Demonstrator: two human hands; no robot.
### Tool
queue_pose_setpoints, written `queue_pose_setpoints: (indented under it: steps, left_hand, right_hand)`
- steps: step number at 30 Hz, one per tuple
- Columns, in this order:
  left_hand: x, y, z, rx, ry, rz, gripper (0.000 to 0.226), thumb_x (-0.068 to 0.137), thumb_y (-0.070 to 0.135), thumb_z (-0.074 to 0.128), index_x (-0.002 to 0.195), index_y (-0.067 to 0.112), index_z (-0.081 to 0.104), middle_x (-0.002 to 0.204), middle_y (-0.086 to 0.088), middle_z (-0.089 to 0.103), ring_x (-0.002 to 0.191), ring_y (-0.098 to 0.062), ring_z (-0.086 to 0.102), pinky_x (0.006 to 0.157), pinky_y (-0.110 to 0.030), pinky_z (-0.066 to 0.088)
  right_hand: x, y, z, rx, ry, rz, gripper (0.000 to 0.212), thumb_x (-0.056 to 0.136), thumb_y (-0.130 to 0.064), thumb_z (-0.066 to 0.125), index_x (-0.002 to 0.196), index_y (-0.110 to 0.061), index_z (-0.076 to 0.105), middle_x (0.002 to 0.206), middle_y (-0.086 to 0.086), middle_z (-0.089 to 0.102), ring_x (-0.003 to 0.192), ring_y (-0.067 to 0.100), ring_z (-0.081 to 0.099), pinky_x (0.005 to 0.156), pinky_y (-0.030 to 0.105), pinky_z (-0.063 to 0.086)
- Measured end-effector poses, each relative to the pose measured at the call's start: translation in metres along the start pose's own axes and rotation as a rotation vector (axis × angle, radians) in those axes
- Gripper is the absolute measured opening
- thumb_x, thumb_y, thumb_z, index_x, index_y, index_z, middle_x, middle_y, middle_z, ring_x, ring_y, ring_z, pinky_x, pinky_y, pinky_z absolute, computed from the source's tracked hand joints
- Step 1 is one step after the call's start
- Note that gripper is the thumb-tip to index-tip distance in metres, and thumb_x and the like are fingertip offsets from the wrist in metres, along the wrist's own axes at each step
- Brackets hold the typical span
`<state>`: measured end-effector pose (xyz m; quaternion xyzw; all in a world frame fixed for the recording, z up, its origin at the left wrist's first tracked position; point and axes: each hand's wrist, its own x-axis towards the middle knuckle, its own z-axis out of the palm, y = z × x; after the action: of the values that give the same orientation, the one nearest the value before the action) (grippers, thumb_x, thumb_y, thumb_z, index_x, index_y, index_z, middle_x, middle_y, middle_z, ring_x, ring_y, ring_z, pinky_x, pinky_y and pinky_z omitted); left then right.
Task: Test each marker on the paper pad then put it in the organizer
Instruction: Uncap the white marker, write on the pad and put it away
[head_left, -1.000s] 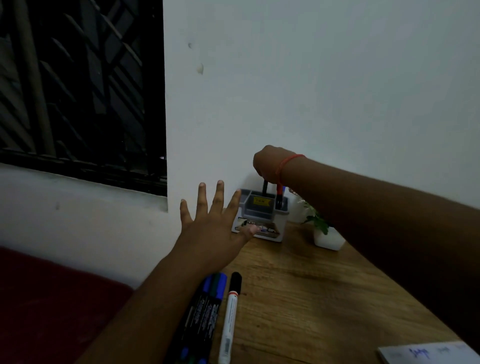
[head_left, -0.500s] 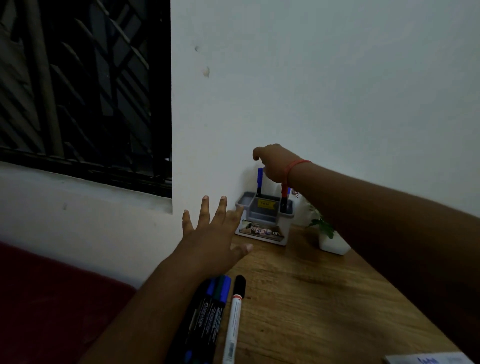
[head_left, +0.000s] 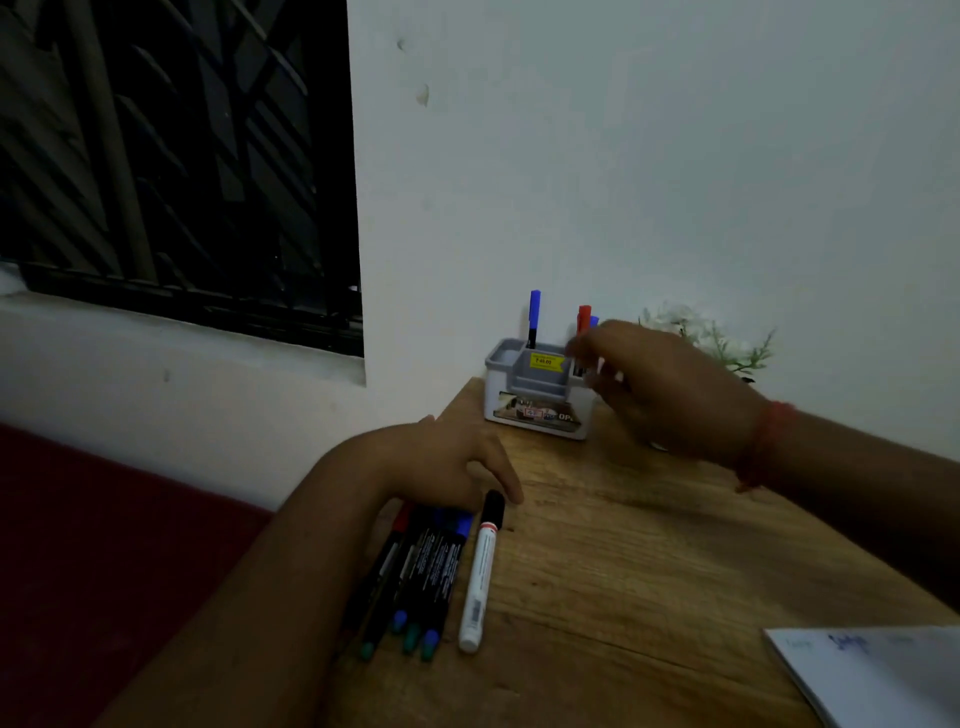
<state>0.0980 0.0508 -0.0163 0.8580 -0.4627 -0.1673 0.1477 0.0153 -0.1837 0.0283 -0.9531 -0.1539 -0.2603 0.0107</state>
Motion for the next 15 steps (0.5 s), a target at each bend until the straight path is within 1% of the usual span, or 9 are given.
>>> queue_pose_setpoints:
  steps: [1,3,6,8,10,12,15]
  left_hand:
    - [0.0,0.001,0.001,0.004,-0.013,0.012,0.041,0.086,0.011,0.062,0.115,0.038,0.071,0.129,0.014,0.054,0.122,-0.007,0.047,0.107,-0.032,0.039]
    - [0.002,0.001,0.003,0.015,-0.018,0.018,0.039,0.085,0.01,0.063,0.113,0.037,0.072,0.124,0.013,0.055,0.117,-0.006,0.05,0.105,-0.033,0.042]
    - [0.003,0.001,0.006,0.025,-0.009,0.024,0.04,0.084,0.007,0.065,0.112,0.034,0.073,0.119,0.011,0.056,0.111,-0.007,0.052,0.102,-0.036,0.045]
    - [0.005,0.0,0.008,0.04,-0.004,0.035,0.041,0.083,0.008,0.067,0.111,0.037,0.072,0.116,0.012,0.056,0.109,-0.008,0.053,0.1,-0.038,0.046]
    - [0.006,-0.003,0.009,0.044,0.002,0.048,0.037,0.083,0.015,0.071,0.109,0.042,0.072,0.114,0.014,0.056,0.107,-0.007,0.053,0.099,-0.038,0.046]
    - [0.008,-0.003,0.009,0.026,-0.008,0.048,0.032,0.085,0.023,0.073,0.11,0.042,0.071,0.11,0.017,0.057,0.104,-0.003,0.052,0.097,-0.033,0.045]
    - [0.009,-0.001,0.01,0.036,0.027,0.039,0.028,0.089,0.027,0.071,0.114,0.04,0.07,0.101,0.026,0.055,0.098,0.006,0.049,0.091,-0.025,0.038]
  right_hand:
    - [-0.011,-0.003,-0.002,0.011,-0.014,-0.002,0.027,0.095,-0.02,0.055,0.122,-0.022,0.058,0.113,-0.005,0.063,0.089,0.006,0.058,0.076,0.025,0.05]
    - [-0.03,-0.008,-0.005,0.025,-0.044,-0.004,0.032,0.092,-0.03,0.048,0.122,-0.024,0.058,0.111,-0.01,0.062,0.086,-0.001,0.054,0.073,0.019,0.048]
    - [-0.055,-0.007,-0.007,0.036,-0.079,0.002,0.035,0.091,-0.034,0.048,0.125,-0.029,0.057,0.106,-0.019,0.057,0.08,-0.006,0.055,0.067,0.01,0.042]
    - [-0.073,-0.005,-0.011,0.038,-0.103,0.024,0.035,0.09,-0.035,0.049,0.124,-0.03,0.057,0.105,-0.023,0.055,0.081,-0.008,0.055,0.064,0.009,0.042]
    - [-0.093,-0.001,-0.017,0.05,-0.104,0.044,0.038,0.09,-0.039,0.048,0.125,-0.028,0.058,0.107,-0.019,0.059,0.082,-0.005,0.057,0.063,0.015,0.049]
    - [-0.113,0.005,-0.025,0.044,-0.084,0.062,0.04,0.091,-0.048,0.045,0.126,-0.031,0.055,0.106,-0.02,0.06,0.079,-0.005,0.058,0.06,0.017,0.051]
    - [-0.139,0.017,-0.043,0.044,-0.077,0.149,0.042,0.089,-0.054,0.04,0.128,-0.042,0.048,0.103,-0.029,0.057,0.079,-0.007,0.06,0.058,0.012,0.049]
